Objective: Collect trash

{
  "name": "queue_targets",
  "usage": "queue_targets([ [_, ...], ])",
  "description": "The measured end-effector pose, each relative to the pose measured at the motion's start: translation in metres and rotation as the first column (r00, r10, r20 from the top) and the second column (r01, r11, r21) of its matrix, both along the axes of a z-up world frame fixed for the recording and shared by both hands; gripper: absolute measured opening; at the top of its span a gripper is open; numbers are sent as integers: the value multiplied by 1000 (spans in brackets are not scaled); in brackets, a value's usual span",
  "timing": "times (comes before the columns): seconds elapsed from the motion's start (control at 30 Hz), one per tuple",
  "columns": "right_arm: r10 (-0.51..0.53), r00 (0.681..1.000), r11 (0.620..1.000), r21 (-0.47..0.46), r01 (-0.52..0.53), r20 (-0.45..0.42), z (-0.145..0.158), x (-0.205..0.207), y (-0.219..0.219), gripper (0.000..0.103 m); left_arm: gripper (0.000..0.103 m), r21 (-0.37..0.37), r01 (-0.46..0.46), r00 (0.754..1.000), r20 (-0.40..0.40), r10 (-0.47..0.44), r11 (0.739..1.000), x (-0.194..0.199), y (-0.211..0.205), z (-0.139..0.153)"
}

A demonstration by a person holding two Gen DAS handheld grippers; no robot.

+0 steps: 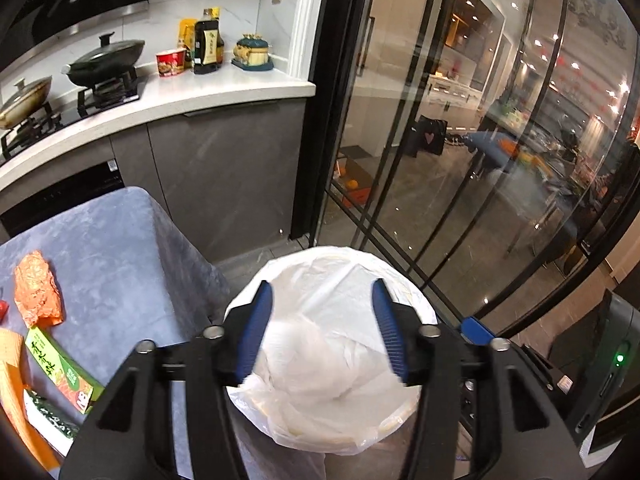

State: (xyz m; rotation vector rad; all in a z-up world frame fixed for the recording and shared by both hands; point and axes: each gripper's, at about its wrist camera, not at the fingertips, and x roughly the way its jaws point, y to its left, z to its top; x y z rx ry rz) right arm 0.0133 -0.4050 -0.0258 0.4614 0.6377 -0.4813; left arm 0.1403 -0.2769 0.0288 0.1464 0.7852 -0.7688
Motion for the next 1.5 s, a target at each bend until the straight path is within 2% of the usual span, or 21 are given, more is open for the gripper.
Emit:
queue_targets([
  [0.37, 26, 999, 1000, -11, -26, 28, 12, -7, 18, 41, 54, 0, -67, 998, 17, 67, 998, 2, 31, 4],
  [0.53, 64, 997, 998, -19, -64, 45, 22, -7, 37, 48, 65, 6, -139, 990, 19, 139, 990, 3, 67, 4],
  [0.63, 97, 994, 995, -27, -96, 51, 26, -6, 52, 52, 66, 11, -191, 982, 10, 191, 981, 4, 93, 1],
  [0.97, 233, 972, 972, -42, -232, 35, 30, 4, 120, 60, 68, 42, -349, 937, 1, 349, 936, 1, 178, 1],
  [1.03, 261, 965, 965, -39, -260, 29, 28, 7, 136, 62, 74, 38, -375, 927, -3, 376, 926, 0, 197, 2],
  [1.3, 361, 933, 932, -18, -361, -16, 17, 15, 191, 71, 78, 53, -470, 882, -8, 471, 881, -2, 264, -6],
  [1.5, 435, 898, 900, 5, -436, -65, 0, 25, 230, 73, 79, 74, -528, 845, -50, 532, 846, -1, 309, -23],
])
